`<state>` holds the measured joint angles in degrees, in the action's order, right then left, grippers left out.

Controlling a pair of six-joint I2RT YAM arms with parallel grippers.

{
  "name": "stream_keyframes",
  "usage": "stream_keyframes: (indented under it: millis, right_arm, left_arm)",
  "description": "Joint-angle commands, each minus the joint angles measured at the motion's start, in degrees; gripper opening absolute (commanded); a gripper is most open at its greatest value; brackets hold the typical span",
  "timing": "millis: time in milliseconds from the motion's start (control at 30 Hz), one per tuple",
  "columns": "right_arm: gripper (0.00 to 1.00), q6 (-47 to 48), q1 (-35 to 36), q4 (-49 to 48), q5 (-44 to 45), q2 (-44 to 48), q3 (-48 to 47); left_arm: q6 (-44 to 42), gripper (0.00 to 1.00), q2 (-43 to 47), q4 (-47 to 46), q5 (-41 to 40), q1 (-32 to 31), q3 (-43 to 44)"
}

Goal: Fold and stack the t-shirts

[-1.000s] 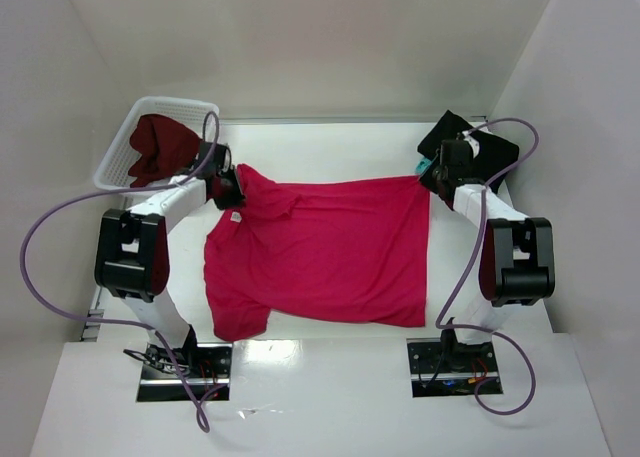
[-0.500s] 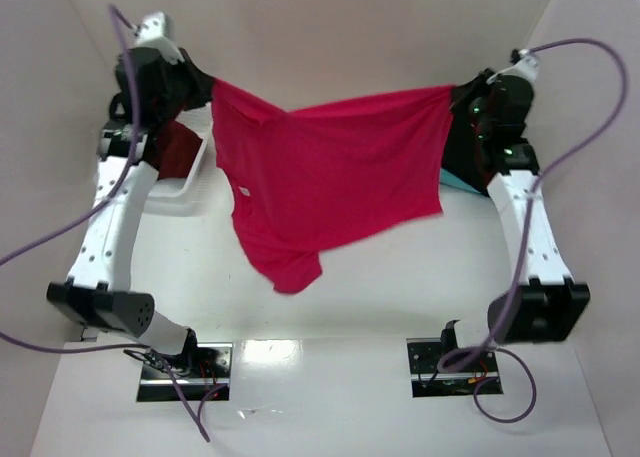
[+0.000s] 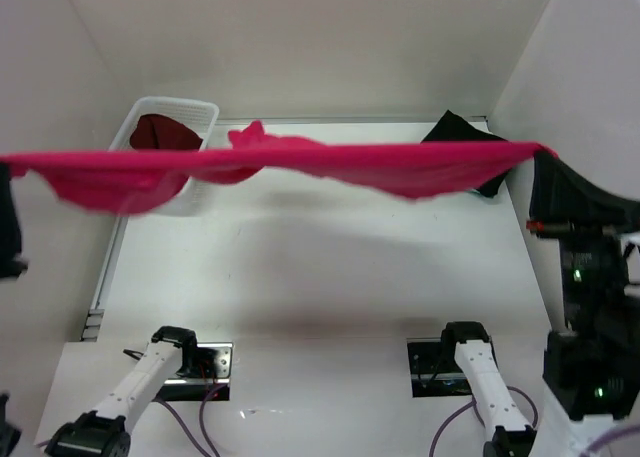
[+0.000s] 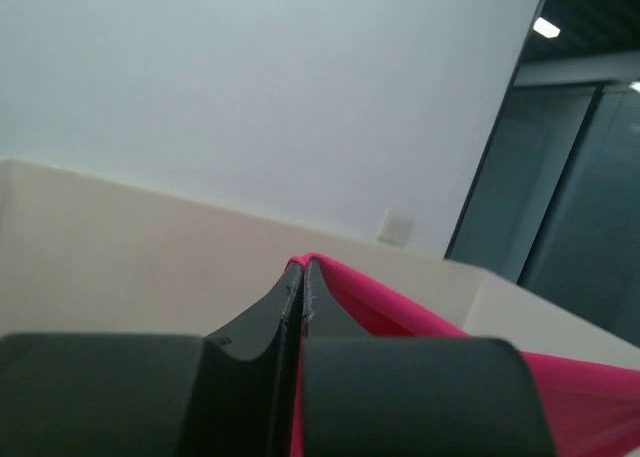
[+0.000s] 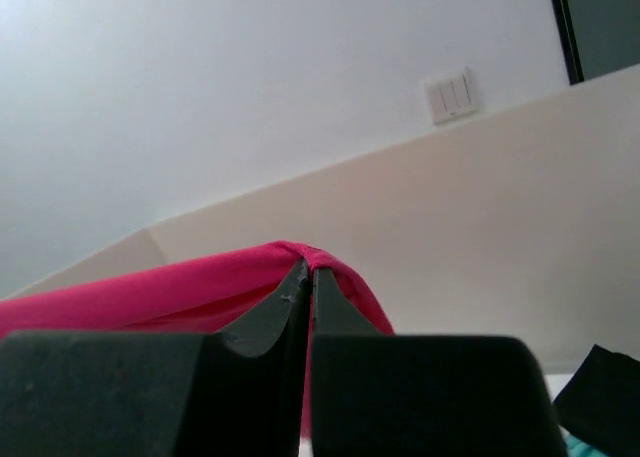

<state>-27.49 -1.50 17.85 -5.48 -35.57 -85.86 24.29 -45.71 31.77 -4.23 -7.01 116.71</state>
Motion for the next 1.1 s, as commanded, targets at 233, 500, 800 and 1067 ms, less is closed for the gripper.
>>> stream_keyframes:
  millis: [233, 500, 800, 1067]
  right_arm:
    - [0.0, -0.11, -0.44, 11.68, 1.95, 5.88, -2.72]
    - [0.0, -0.73, 2.55, 2.65, 5.48, -7.32, 13.77]
    - [0.0, -3.8, 2.55, -12.12, 3.89, -21.63, 37.25]
    - [0.0, -6.53, 2.55, -21.35, 5.31, -47.86, 37.8]
  left_arm:
    - [1.37, 0.0, 4.33, 2.33, -5.61, -0.03, 3.97]
    - [0.14, 0.0, -7.98, -6.72, -6.14, -2.22, -14.73]
    - [3.22, 0.0, -18.78, -25.08, -4.56, -2.22, -44.09]
    - [4.45, 0.0, -47.68, -31.14, -2.8, -2.22, -40.08]
